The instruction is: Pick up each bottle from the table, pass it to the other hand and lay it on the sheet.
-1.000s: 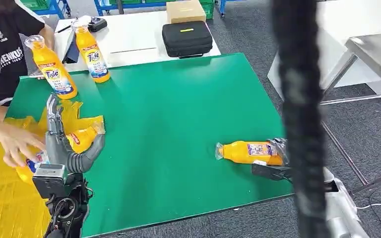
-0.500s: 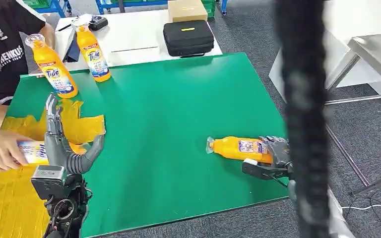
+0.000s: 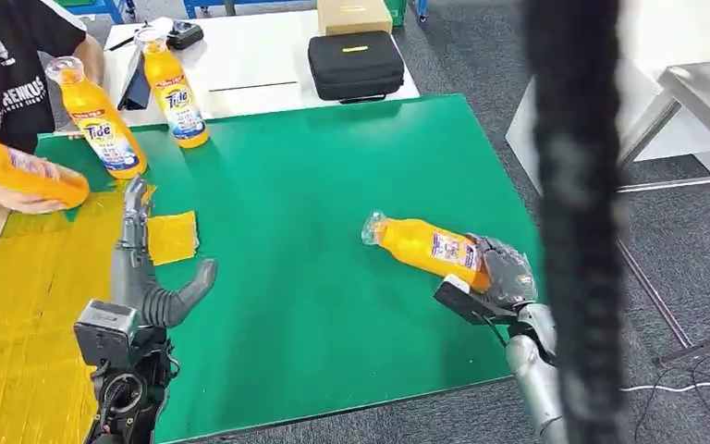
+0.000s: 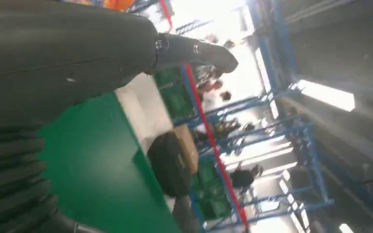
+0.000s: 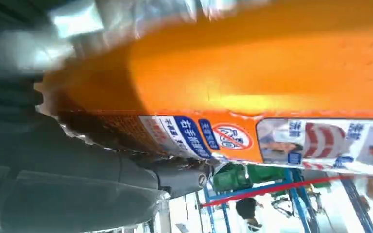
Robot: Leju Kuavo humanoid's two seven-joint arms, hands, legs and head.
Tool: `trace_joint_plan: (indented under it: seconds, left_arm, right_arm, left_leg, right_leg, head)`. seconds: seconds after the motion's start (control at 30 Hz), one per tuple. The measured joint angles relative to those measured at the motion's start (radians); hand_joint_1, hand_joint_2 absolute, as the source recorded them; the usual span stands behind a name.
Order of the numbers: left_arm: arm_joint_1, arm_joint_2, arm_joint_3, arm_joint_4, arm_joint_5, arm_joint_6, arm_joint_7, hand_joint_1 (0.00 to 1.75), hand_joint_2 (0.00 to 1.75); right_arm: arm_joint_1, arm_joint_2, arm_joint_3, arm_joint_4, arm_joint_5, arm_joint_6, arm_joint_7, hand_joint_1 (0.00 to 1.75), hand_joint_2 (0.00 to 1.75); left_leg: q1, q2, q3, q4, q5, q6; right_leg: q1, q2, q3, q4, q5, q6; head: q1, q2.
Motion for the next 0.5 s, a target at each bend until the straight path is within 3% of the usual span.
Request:
trace_joint_plan:
  seconds: [0.1, 0.2, 0.5]
  left_arm:
    - [-0.042, 0.002, -0.029, 0.035, 0.015, -0.123, 0.069, 0.0, 1.75]
    - [-0.095, 0.002, -0.076, 0.094, 0.033, -0.21, 0.093, 0.0, 1.75]
    - [-0.218, 0.002, -0.205, 0.217, 0.221, -0.439, 0.188, 0.0, 1.75]
  right_arm:
    - [-0.001, 0.054, -0.013, -0.044, -0.23, 0.001, -0.108, 1.75, 1.75]
    - [-0.006, 0.114, -0.005, -0.079, -0.354, -0.006, -0.158, 1.75, 1.75]
    - [-0.087, 0.199, 0.109, -0.084, -0.529, 0.015, -0.203, 1.75, 1.75]
  left_leg:
    - [0.0, 0.0, -0.001, 0.0, 0.0, 0.0]
    - [0.0, 0.0, -0.001, 0.0, 0.0, 0.0]
    - [0.0, 0.0, -0.001, 0.0, 0.002, -0.001]
  right_leg:
    - [0.0, 0.0, -0.001, 0.0, 0.0, 0.0]
    - [0.0, 0.0, -0.001, 0.0, 0.0, 0.0]
    - [0.0, -0.001, -0.001, 0.001, 0.0, 0.0]
  head:
    - [0.0, 0.0]
    - [0.0, 0.0]
    - [0.0, 0.0]
